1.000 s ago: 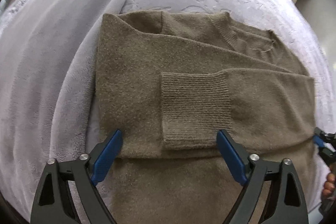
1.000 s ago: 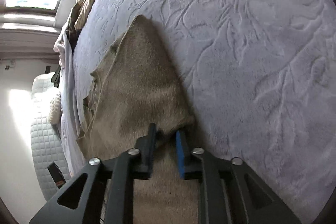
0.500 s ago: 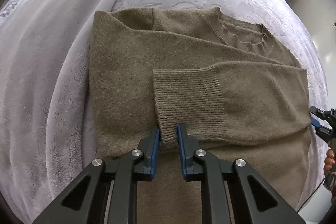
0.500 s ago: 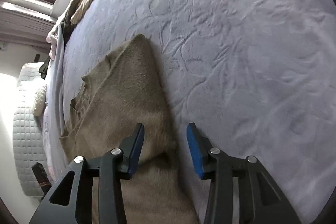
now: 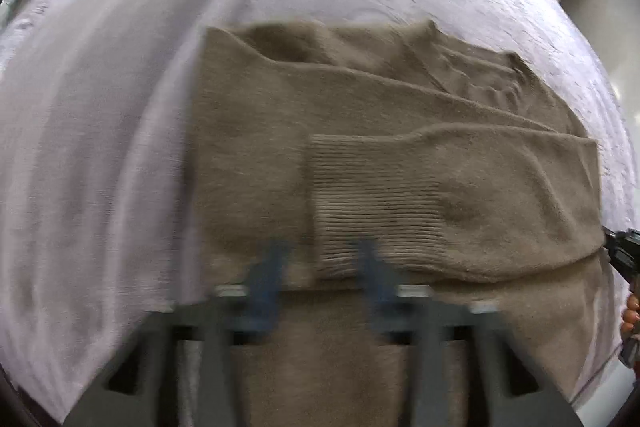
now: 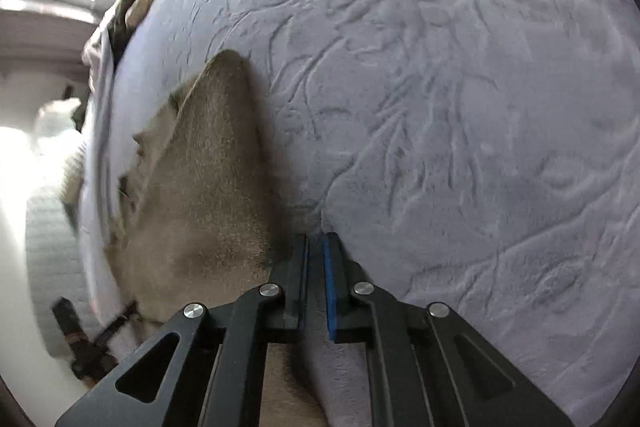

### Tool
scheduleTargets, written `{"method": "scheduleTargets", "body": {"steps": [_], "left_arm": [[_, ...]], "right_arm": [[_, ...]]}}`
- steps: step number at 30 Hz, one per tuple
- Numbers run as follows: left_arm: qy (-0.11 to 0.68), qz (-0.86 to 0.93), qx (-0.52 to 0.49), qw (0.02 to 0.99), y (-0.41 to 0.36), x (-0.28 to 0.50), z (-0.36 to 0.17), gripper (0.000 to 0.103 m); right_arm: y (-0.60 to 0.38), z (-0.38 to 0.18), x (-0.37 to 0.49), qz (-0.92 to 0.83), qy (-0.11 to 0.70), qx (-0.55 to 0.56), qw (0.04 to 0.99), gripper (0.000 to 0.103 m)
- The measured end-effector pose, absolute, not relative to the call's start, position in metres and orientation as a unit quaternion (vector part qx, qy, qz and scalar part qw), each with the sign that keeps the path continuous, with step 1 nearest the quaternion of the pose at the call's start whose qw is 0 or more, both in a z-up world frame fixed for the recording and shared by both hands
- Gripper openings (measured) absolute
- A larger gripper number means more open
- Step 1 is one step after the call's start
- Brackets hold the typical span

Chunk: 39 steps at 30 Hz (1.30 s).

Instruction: Fold small clothes

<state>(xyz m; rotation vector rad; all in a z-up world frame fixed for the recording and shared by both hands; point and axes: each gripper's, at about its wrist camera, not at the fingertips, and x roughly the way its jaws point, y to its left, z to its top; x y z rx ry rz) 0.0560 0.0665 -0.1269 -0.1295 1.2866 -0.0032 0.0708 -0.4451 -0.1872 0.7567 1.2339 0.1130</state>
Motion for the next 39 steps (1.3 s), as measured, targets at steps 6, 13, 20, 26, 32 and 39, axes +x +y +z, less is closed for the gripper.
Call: {"method": "scheduleTargets", "body": {"steps": [6, 13, 20, 26, 32, 39], "left_arm": [[0.582, -0.016, -0.121, 0.804, 0.110, 0.045, -0.114, 0.087], [0.618, -0.036, -0.168, 0.767, 0.121, 0.054, -0.149, 0.086], [0.619, -0.057, -0.173, 0.764, 0.115, 0.053, -0.147, 0.078], [0.628, -0.055, -0.177, 0.756, 0.116, 0.056, -0.155, 0.063], [0.629, -0.055, -0.178, 0.754, 0.120, 0.053, -0.153, 0.063], [0.625, -0.042, -0.157, 0.764, 0.109, 0.060, -0.152, 0.024]], "right_arm": [[-0.439, -0.184, 0.057, 0.066, 0.552, 0.367, 0.746, 0.016], [-0.447, -0.193, 0.054, 0.070, 0.537, 0.422, 0.727, 0.028], [-0.450, -0.189, 0.049, 0.074, 0.532, 0.436, 0.722, 0.047], [-0.456, -0.190, 0.046, 0.081, 0.519, 0.471, 0.709, 0.052], [-0.474, -0.190, 0.025, 0.046, 0.496, 0.497, 0.710, 0.052], [-0.450, -0.192, 0.047, 0.096, 0.521, 0.479, 0.700, 0.052]]}}
